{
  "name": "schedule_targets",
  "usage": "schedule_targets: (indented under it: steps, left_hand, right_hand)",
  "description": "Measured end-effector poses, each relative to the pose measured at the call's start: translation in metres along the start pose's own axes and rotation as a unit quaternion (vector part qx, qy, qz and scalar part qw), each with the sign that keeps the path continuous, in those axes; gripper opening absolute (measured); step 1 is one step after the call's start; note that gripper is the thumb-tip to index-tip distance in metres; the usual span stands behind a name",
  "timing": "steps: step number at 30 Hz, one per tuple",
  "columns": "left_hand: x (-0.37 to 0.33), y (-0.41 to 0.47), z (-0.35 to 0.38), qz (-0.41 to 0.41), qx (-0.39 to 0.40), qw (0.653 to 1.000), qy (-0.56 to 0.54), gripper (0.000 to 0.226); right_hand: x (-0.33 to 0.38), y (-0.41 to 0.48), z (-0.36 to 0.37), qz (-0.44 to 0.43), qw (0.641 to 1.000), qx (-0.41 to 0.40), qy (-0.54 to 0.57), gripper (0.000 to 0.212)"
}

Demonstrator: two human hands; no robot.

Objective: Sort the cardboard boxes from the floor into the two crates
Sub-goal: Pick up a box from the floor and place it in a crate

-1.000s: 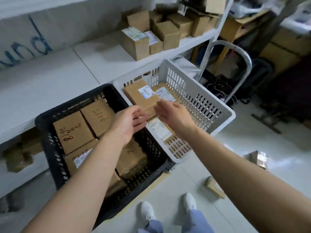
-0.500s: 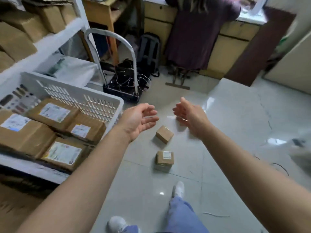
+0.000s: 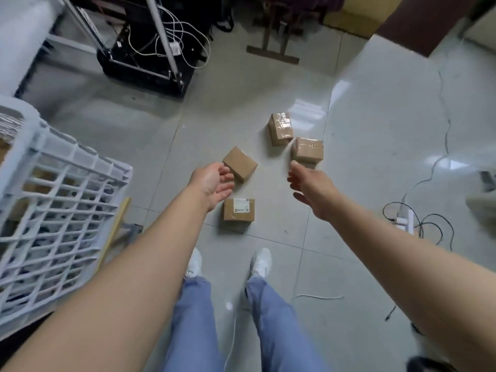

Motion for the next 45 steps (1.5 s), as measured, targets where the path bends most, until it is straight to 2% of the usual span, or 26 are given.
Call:
schedule_targets:
  steps: [8,11,14,17,21,23,25,28,32,39,45]
  left_hand:
    - [0.093,0.174,-0.020,-0.060,-0.059,0.991,0.108,0.020]
    - [0.129,0.243,-0.027,-0.064,-0.073,0.985,0.146,0.023]
    - [0.169,0.305,-0.030,-0.079,-0.087,0.977,0.177,0.020]
    - [0.207,0.362,-0.032,-0.082,-0.095,0.971,0.202,0.018]
    - [0.249,0.417,-0.023,-0.086,-0.074,0.975,0.193,0.025]
    - [0.264,0.433,-0.016,-0.095,-0.054,0.981,0.161,0.028]
    - [0.269,0.437,-0.012,-0.093,-0.048,0.984,0.146,0.040]
    - [0.259,0.424,-0.009,-0.087,-0.045,0.987,0.127,0.049]
    - [0.201,0.367,-0.005,-0.052,-0.064,0.992,0.097,0.040]
    - [0.033,0.206,0.002,0.052,-0.072,0.995,0.042,0.036]
    - [-0.099,0.042,-0.016,0.155,-0.079,0.985,-0.020,0.027]
  right_hand:
    - [-0.149,0.150,0.054,0.097,0.995,-0.025,-0.008,0.047]
    - [-0.203,0.206,0.077,0.118,0.992,-0.033,-0.005,0.034]
    - [-0.252,0.258,0.093,0.129,0.990,-0.047,-0.016,0.037]
    - [-0.301,0.309,0.112,0.136,0.990,-0.024,-0.037,0.044]
    - [-0.354,0.358,0.128,0.147,0.989,-0.017,-0.018,0.064]
    - [-0.370,0.372,0.137,0.156,0.988,0.003,-0.001,0.064]
    - [-0.375,0.373,0.142,0.169,0.985,0.015,0.019,0.059]
    - [-0.359,0.358,0.136,0.172,0.984,0.005,0.038,0.056]
    - [-0.293,0.312,0.115,0.143,0.988,-0.015,0.053,0.057]
    - [-0.101,0.189,0.078,0.016,0.998,-0.029,0.062,0.058]
    - [0.076,0.058,0.062,-0.115,0.988,-0.052,0.093,0.045]
Point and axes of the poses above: each hand's wrist, its own y-axis towards the middle knuckle, its own z-axis out of the palm, x = y × z, the point moved 10 cm from there along y, towards the middle knuckle, and after that the axes turned 6 degrees about y, right-handed, at the moved point
